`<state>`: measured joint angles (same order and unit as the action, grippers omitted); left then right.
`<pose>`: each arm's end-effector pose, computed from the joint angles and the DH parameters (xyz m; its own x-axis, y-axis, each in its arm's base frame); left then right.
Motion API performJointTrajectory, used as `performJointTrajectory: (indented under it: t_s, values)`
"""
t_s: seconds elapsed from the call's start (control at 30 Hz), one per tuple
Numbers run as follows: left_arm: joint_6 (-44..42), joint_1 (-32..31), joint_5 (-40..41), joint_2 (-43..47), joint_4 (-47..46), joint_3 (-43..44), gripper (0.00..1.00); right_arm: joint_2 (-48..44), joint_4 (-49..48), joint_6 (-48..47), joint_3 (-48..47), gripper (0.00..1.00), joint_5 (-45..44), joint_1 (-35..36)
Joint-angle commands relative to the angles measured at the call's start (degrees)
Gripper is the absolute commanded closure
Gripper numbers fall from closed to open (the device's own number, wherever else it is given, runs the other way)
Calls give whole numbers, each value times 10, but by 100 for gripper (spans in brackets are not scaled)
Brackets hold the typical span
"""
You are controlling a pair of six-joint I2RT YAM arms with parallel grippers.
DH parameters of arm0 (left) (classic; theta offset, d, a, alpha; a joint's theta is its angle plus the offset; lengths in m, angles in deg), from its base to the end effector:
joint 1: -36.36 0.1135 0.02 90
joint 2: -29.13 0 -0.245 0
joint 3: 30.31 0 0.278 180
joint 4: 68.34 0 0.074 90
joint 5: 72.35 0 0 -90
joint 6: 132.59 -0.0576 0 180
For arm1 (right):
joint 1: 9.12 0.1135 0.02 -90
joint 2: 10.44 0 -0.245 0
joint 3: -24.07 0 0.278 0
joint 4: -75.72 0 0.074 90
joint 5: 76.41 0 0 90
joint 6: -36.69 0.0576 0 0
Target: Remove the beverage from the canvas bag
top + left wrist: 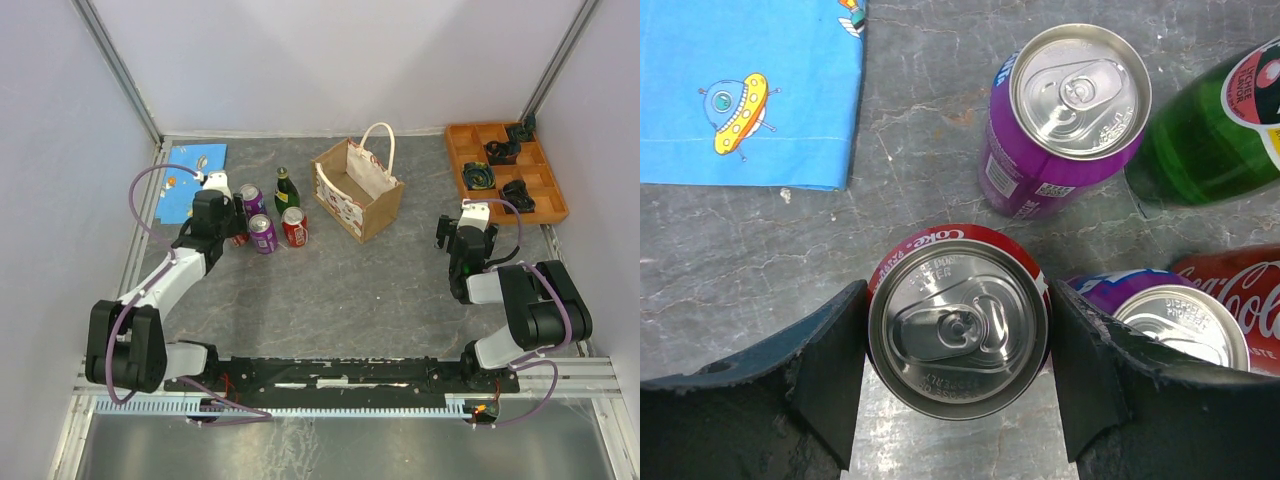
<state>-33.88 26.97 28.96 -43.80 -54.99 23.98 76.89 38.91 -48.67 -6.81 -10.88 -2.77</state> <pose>0.3197 -0.0414 0.1897 -0.5160 -0.0652 -0.8541 -0.0832 0.9962 -0.0257 0.2822 0.0074 0.0841 -0.3097 0.0396 -0.9500 0.3131 0.9476 -0.0626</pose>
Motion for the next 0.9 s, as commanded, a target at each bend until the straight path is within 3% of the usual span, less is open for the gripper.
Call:
performJointTrajectory:
  t_s: [0.0,0.43,0.73,0.87]
  values:
    - [21,3,-15,-7,-139,3,97,-4,-28,0,-15,1,-1,0]
    - [18,1,-118,-73,-182,15,97,-5,-28,-1,-15,1,-2,0]
    - [19,-17,-139,-80,-175,17,97,-5,-28,0,-15,1,-1,0]
    - [23,-22,-129,-79,-150,25,90,-4,-28,-1,-15,1,-1,0]
